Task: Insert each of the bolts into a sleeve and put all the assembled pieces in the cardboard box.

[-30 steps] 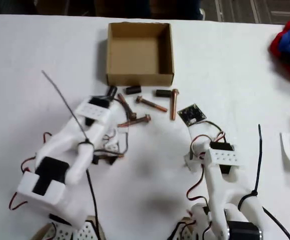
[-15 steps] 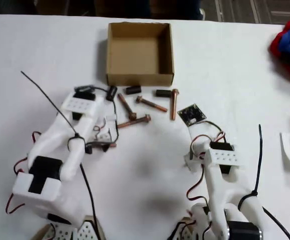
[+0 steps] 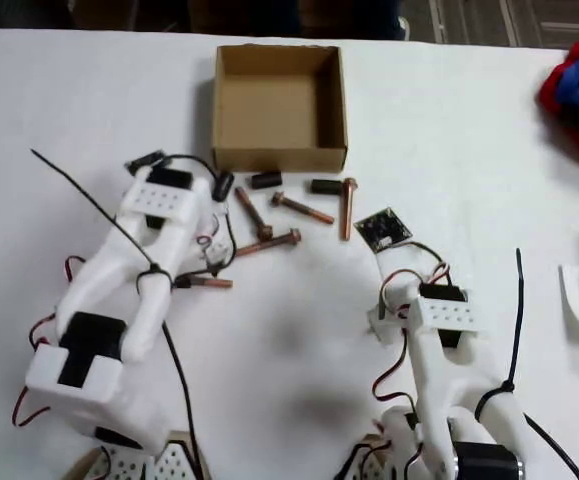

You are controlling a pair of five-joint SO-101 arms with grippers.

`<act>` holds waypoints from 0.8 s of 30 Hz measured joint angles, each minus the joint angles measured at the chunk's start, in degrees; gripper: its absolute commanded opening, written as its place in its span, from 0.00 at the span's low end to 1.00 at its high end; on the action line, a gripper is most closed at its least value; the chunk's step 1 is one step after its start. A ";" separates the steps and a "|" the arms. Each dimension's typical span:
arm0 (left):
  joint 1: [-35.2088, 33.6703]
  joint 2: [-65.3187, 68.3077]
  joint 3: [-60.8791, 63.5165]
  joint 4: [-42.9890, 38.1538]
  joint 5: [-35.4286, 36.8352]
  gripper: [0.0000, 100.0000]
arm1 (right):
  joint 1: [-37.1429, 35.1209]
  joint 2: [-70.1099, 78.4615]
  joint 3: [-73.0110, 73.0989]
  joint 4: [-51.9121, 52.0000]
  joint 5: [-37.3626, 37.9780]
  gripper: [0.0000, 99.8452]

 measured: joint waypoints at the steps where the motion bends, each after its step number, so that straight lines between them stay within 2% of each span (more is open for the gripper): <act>1: 0.00 0.00 0.53 -1.32 0.00 0.16 | 0.00 0.00 0.00 0.00 0.00 0.02; 9: -0.09 0.00 4.57 -4.92 0.00 0.16 | 0.00 0.00 0.00 0.00 0.00 0.02; 24: 0.00 3.25 5.01 -2.99 0.00 0.16 | 0.00 0.00 0.00 0.00 0.00 0.02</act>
